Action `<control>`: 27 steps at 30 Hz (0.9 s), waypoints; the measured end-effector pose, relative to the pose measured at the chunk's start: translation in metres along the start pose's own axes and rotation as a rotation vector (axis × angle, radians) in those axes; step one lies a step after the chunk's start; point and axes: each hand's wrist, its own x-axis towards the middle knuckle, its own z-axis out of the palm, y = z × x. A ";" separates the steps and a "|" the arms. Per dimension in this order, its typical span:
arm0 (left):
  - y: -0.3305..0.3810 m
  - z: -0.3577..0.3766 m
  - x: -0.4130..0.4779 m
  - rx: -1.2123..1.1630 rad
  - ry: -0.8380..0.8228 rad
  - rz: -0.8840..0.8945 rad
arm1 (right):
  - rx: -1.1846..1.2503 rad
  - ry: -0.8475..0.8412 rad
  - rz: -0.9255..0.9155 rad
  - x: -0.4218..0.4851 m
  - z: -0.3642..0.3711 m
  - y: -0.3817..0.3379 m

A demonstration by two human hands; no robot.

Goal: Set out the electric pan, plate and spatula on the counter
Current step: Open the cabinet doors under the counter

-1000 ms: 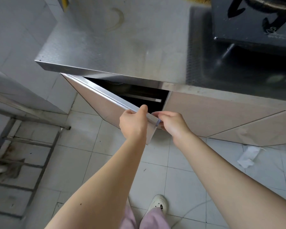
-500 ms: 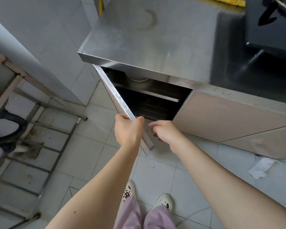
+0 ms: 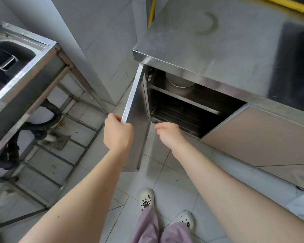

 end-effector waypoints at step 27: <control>0.112 0.113 -0.073 0.049 -0.417 0.660 | 0.113 0.405 0.034 0.000 -0.146 0.030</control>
